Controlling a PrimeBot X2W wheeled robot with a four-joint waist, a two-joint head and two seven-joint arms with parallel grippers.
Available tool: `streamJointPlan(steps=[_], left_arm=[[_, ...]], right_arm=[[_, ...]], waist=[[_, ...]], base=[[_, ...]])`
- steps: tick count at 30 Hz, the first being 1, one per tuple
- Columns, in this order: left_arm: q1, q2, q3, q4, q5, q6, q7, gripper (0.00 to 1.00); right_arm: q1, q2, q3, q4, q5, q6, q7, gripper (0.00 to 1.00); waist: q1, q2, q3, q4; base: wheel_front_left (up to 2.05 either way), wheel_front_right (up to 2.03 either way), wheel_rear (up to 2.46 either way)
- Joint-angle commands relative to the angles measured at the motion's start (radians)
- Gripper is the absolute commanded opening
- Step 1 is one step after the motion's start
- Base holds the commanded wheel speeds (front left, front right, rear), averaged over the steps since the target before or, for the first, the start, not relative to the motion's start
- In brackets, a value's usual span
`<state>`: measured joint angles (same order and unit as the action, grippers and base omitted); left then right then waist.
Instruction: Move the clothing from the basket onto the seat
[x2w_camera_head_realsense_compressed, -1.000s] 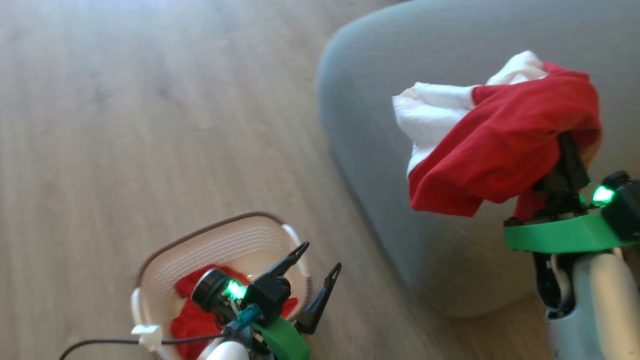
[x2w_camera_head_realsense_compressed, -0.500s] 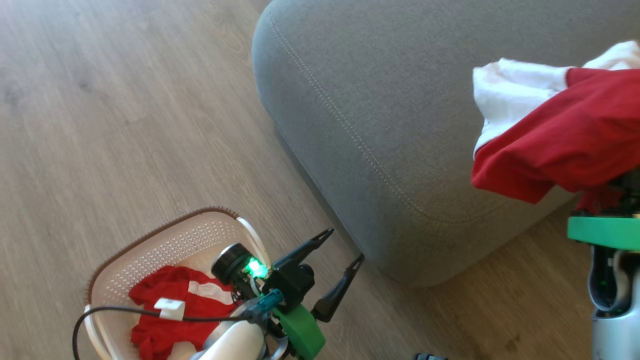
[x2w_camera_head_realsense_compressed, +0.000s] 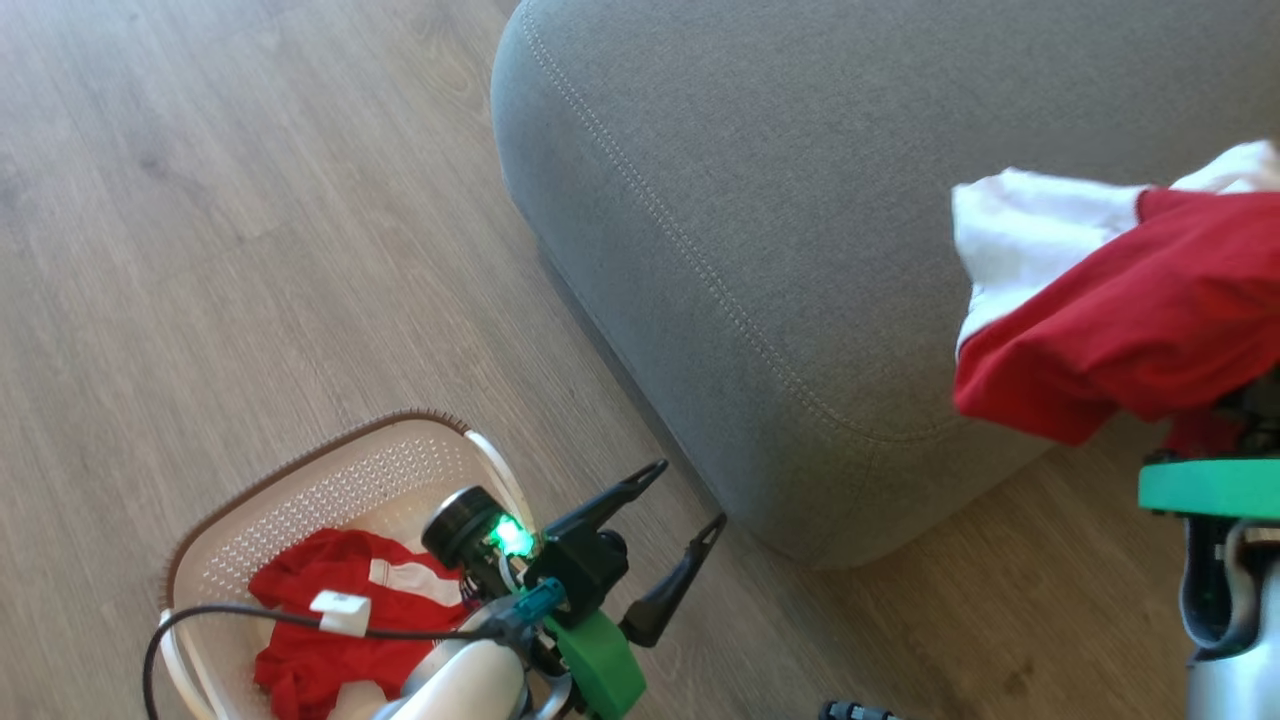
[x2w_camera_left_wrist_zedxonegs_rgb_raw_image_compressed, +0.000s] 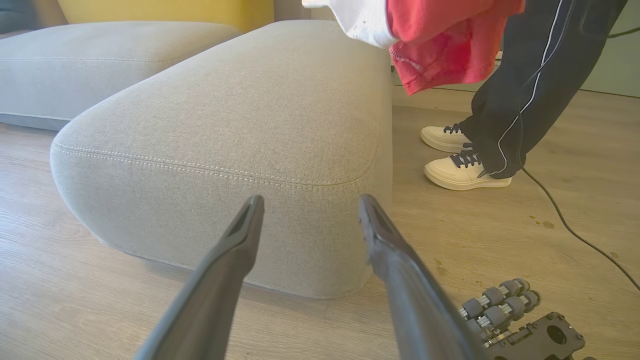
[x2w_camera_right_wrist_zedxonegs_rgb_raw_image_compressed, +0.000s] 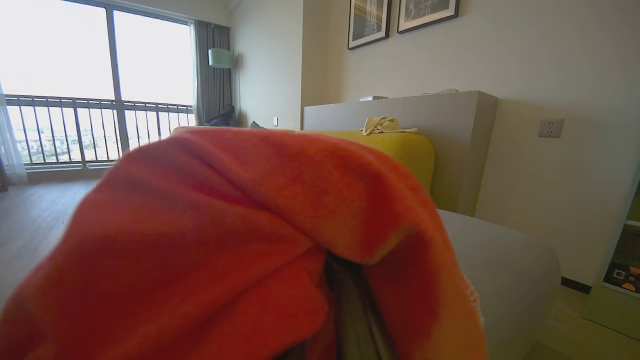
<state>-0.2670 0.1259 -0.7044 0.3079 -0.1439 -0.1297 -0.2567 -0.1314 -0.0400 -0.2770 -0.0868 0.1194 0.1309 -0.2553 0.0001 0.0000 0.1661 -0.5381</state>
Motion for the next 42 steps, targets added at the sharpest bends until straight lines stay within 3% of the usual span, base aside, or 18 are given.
streamJointPlan(steps=[1,7,14,23,32,39,42], left_arm=[[-0.019,0.003,0.046,-0.029,0.0,-0.001,-0.005,1.0],[0.004,0.016,0.076,-0.041,0.021,-0.001,-0.005,1.0],[-0.011,0.078,0.105,-0.061,0.057,-0.001,-0.005,1.0],[-0.087,0.157,0.076,-0.079,0.075,-0.001,-0.005,1.0],[-0.138,0.189,0.055,-0.089,0.088,-0.001,-0.005,1.0],[-0.14,0.2,0.081,-0.094,0.095,0.004,-0.005,1.0],[-0.134,0.205,0.079,-0.098,0.102,0.003,-0.005,1.0]], right_arm=[[-0.036,-0.01,0.023,-0.014,-0.023,0.0,-0.006,0.0],[-0.099,-0.01,0.0,0.051,-0.068,0.0,-0.006,0.0],[-0.284,-0.014,-0.022,0.198,-0.099,0.0,-0.006,0.0],[-0.607,-0.114,-0.024,0.345,-0.086,0.0,-0.006,0.0],[-0.843,-0.213,-0.009,0.498,-0.09,0.0,-0.006,0.0],[-0.97,-0.306,-0.042,0.705,-0.127,0.0,-0.006,0.0],[-1.006,-0.339,-0.11,0.814,-0.161,0.0,-0.006,0.0]], waist=[[-0.0001,0.0,-0.002,0.001],[-0.0001,0.0,0.03,-0.002],[-0.0001,0.0,0.151,0.004],[-0.0001,0.0,0.328,0.063],[-0.0001,0.0,0.439,0.127],[-0.0001,0.0,0.498,0.179],[-0.0001,0.0,0.51,0.196]], base=[[0.0,0.0,0.0],[0.0,0.0,0.0],[0.0,0.0,0.0],[0.0,0.0,0.0],[0.0,0.0,0.0],[0.0,0.0,0.0],[0.0,0.0,0.0]])
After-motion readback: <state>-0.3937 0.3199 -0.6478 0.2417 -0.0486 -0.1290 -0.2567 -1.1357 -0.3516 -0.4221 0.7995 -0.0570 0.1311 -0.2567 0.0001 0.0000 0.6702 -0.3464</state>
